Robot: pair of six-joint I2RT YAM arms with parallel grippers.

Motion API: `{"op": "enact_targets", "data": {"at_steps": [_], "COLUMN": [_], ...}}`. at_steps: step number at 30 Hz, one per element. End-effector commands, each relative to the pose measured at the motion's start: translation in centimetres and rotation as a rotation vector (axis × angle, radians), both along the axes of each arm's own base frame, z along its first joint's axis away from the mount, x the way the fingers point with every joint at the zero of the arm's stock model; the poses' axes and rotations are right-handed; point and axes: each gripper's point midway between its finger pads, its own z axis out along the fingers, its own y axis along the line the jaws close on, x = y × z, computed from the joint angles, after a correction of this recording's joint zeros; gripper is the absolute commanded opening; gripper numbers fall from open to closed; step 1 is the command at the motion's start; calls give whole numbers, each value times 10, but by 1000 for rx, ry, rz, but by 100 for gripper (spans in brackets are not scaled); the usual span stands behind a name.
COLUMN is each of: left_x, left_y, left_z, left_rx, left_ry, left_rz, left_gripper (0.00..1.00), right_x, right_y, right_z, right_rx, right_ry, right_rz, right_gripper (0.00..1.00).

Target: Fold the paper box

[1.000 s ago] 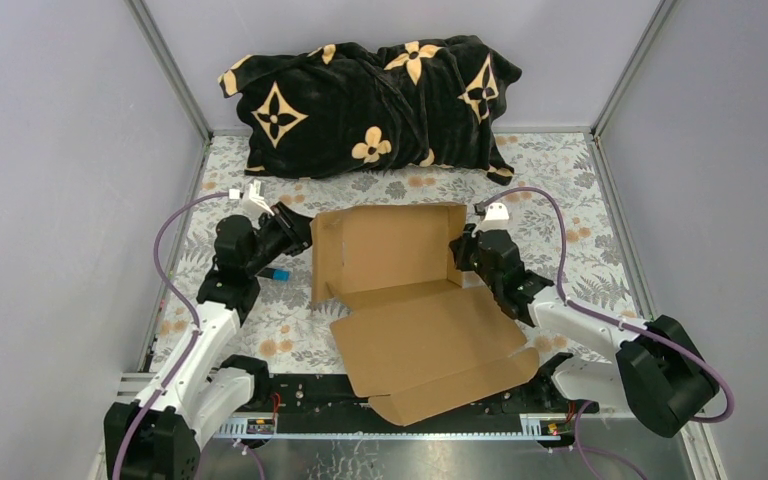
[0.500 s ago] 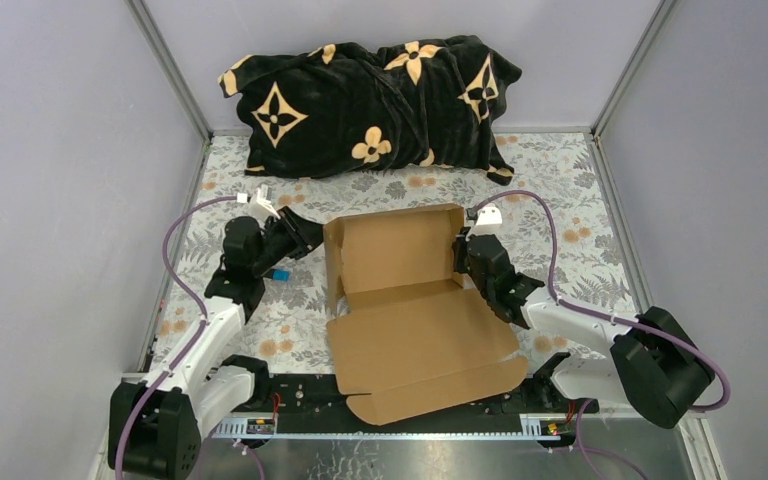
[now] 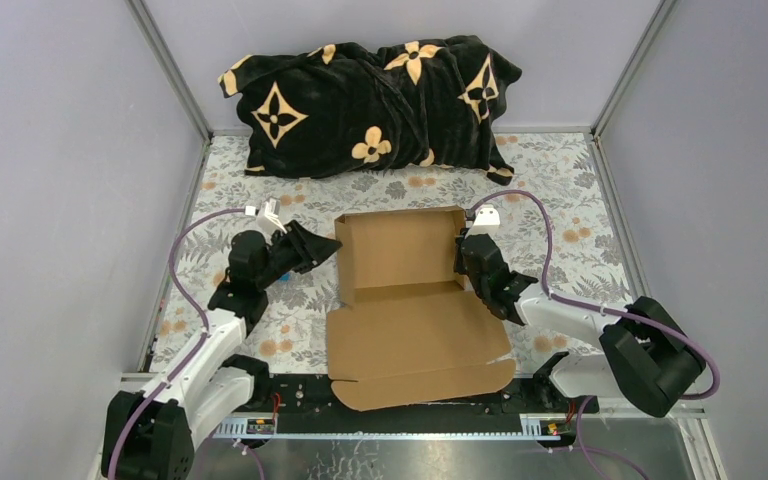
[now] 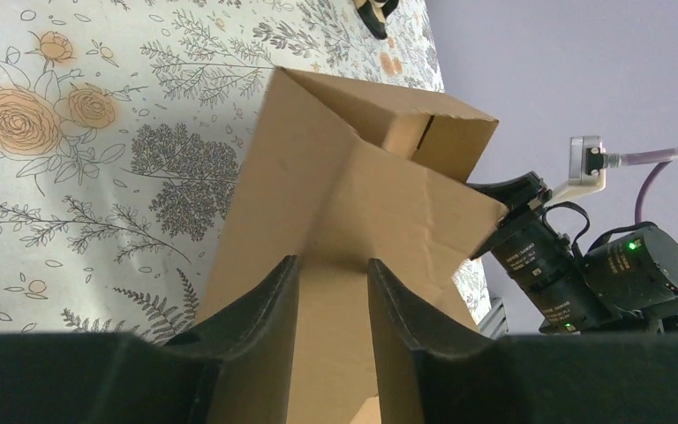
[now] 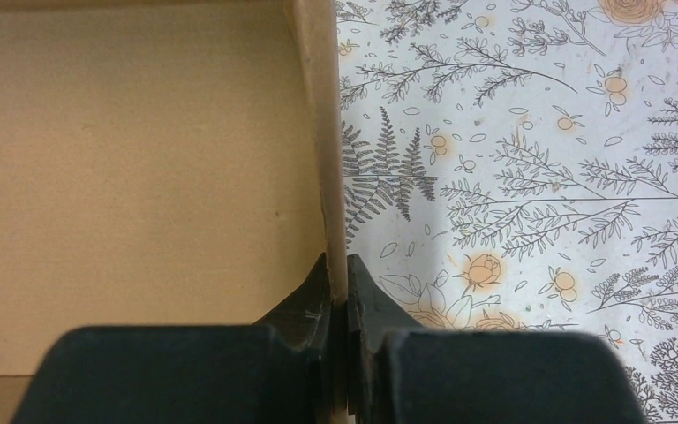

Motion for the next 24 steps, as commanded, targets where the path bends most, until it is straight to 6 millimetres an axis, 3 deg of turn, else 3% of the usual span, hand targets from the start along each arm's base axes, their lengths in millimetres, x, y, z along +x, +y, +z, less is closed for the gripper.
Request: {"op": "enact_targets", "data": {"at_steps": [1, 12, 24], "left_x": [-8, -12, -10], "left_y": [1, -5, -21], "left_z": [-6, -26, -32], "left_rx": [9, 52, 174], "left_ry": [-9, 30, 38], "left_rz": [-1, -4, -2], "left_gripper": [41, 42, 47], "right_x": [16, 18, 18], "right_y": [8, 11, 12], "right_z": [29, 31, 27], "right_rx": [61, 62, 62], "right_ry": [-76, -77, -63], "right_rz": [-49, -39, -40], "right_gripper": [0, 0, 0]}}
